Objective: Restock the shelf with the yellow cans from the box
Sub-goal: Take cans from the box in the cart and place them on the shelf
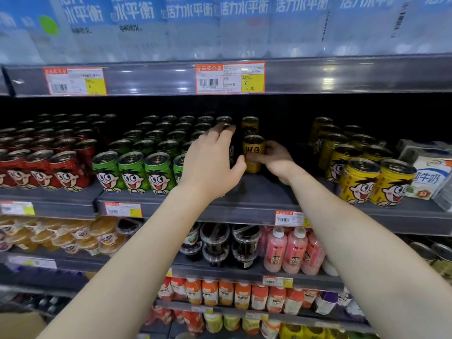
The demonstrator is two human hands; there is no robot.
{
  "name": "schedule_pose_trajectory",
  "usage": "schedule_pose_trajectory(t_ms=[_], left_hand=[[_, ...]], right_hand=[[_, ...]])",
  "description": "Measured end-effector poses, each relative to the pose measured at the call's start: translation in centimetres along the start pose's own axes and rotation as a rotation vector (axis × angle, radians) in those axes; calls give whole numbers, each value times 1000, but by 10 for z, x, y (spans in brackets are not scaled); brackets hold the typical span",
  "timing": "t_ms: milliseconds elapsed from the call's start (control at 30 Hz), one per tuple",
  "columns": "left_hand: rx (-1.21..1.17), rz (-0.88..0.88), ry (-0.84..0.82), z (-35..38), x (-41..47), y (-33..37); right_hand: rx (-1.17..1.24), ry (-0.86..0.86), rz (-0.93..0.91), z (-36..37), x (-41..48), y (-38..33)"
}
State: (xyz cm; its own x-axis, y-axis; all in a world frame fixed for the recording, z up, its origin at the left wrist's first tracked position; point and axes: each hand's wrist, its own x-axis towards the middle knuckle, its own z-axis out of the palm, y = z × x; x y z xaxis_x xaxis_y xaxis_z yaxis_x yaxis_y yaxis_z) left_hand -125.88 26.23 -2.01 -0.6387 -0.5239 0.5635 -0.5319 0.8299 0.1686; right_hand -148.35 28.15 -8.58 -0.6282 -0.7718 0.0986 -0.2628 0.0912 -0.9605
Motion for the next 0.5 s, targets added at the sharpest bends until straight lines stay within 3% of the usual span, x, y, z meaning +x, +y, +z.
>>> schedule_pose_trajectory(t_ms=[500], left_hand=[[-93, -139, 39, 1, 13, -34]], right_hand=[[-32, 138, 22, 13, 48, 4]])
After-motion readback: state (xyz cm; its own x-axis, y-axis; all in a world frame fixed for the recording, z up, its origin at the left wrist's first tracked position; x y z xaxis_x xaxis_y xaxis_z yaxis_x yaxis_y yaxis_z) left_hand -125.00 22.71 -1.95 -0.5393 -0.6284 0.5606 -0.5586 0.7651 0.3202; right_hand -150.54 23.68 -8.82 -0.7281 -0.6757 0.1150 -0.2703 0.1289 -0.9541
